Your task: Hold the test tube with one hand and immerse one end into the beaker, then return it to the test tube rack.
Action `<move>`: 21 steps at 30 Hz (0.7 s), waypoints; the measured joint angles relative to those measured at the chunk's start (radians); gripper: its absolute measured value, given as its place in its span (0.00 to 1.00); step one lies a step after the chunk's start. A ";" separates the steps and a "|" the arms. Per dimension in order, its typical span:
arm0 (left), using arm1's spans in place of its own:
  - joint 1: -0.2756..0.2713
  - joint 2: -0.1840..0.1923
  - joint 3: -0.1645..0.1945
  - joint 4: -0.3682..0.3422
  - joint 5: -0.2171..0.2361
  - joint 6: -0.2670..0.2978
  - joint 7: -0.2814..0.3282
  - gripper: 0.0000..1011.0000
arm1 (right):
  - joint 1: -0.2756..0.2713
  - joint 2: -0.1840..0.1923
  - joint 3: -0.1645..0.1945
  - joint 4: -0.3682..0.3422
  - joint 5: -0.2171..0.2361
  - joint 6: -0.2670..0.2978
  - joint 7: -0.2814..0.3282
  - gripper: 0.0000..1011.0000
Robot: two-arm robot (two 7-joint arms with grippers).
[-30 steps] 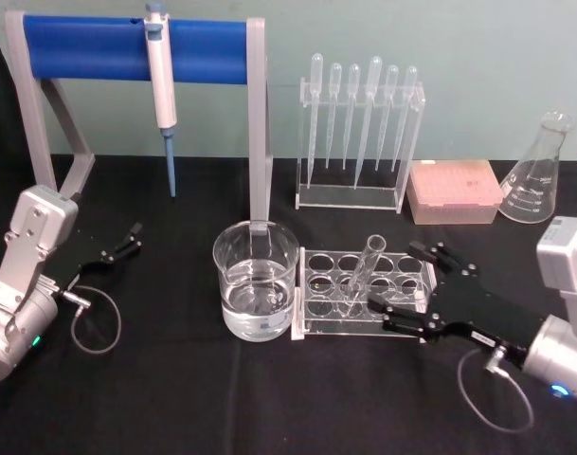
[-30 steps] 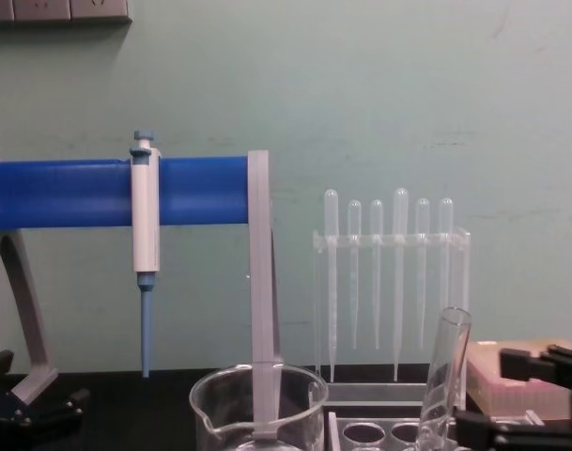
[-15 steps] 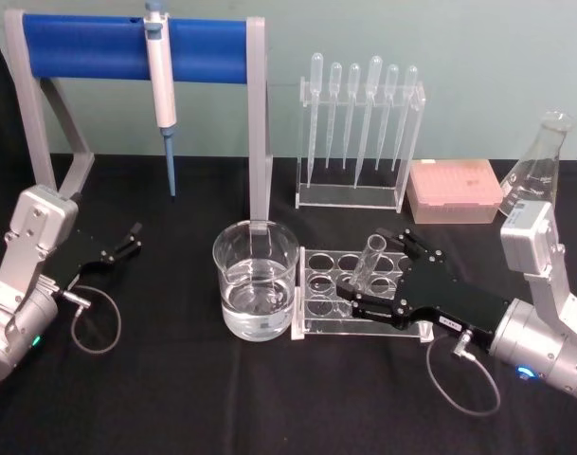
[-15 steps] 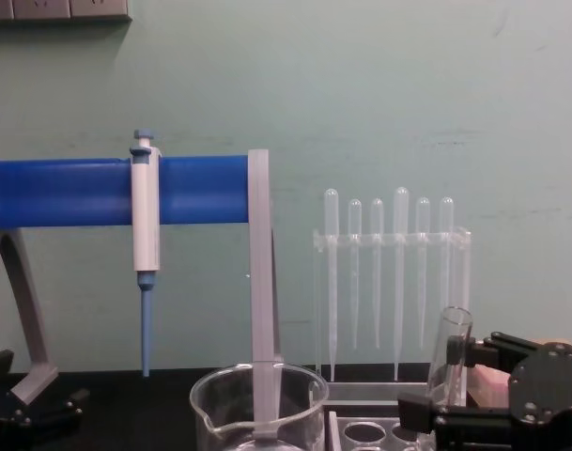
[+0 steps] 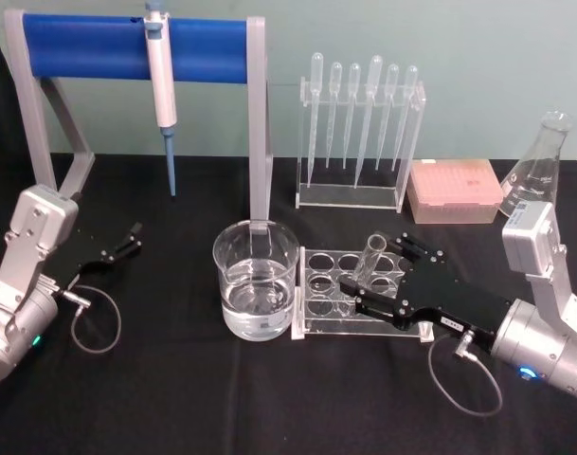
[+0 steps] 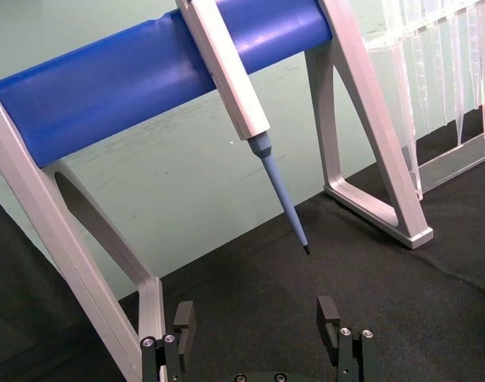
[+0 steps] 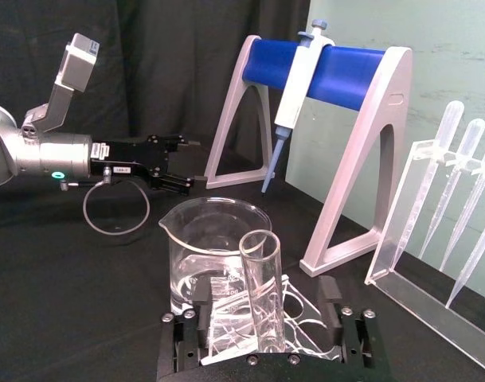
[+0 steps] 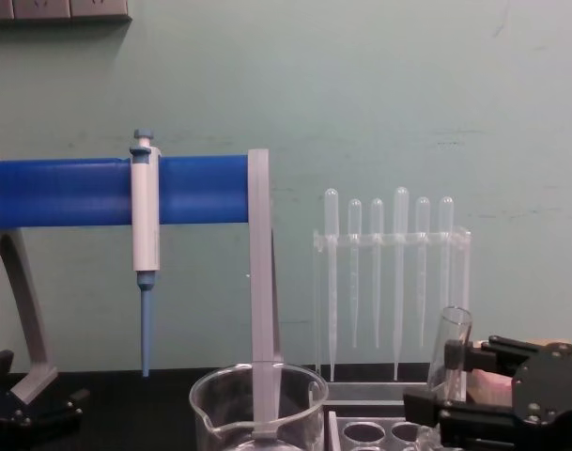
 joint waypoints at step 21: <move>0.000 0.000 0.000 0.000 0.000 0.000 0.000 0.99 | -0.001 0.002 0.002 -0.002 0.002 -0.002 -0.002 0.22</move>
